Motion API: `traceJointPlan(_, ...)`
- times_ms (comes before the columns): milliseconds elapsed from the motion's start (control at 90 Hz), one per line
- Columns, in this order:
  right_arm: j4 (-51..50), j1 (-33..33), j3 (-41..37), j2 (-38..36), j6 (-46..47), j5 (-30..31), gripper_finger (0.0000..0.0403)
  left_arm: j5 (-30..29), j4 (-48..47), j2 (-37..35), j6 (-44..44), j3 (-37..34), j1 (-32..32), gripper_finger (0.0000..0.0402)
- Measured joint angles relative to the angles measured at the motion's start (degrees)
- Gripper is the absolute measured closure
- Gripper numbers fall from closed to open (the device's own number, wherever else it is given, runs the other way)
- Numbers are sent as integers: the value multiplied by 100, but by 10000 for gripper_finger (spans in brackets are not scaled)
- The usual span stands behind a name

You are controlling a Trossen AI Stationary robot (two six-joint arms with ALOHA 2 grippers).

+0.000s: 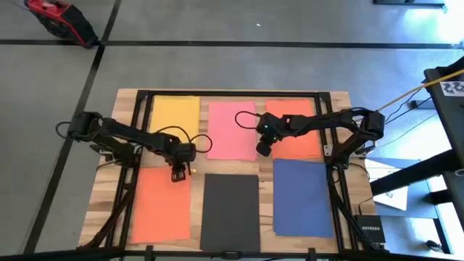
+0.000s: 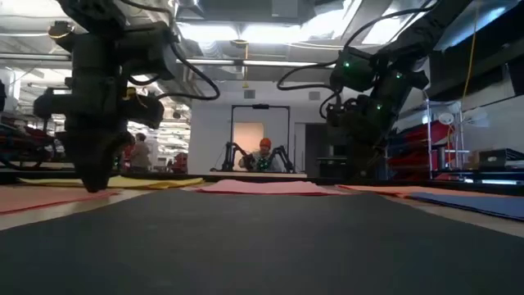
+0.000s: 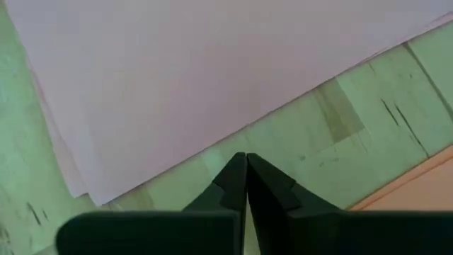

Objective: Organize paper
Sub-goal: Stack the orange paper on the top of the orange paper

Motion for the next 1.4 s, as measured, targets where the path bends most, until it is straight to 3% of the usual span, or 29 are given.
traceJointPlan(444,-2,0,0,0,-2,0,403,186,-157,9,46,134,-7,398)
traceJointPlan(689,-19,0,0,0,-13,2,403,186,-198,7,56,196,-7,402)
traceJointPlan(1133,-37,0,0,0,-12,-15,403,53,-604,-57,398,1020,-7,401)
traceJointPlan(1244,118,0,-2,0,54,-581,403,-36,-614,-107,514,1225,19,401)
traceJointPlan(1400,1385,179,-2,0,636,-1842,403,-181,-761,-135,571,1531,162,401)
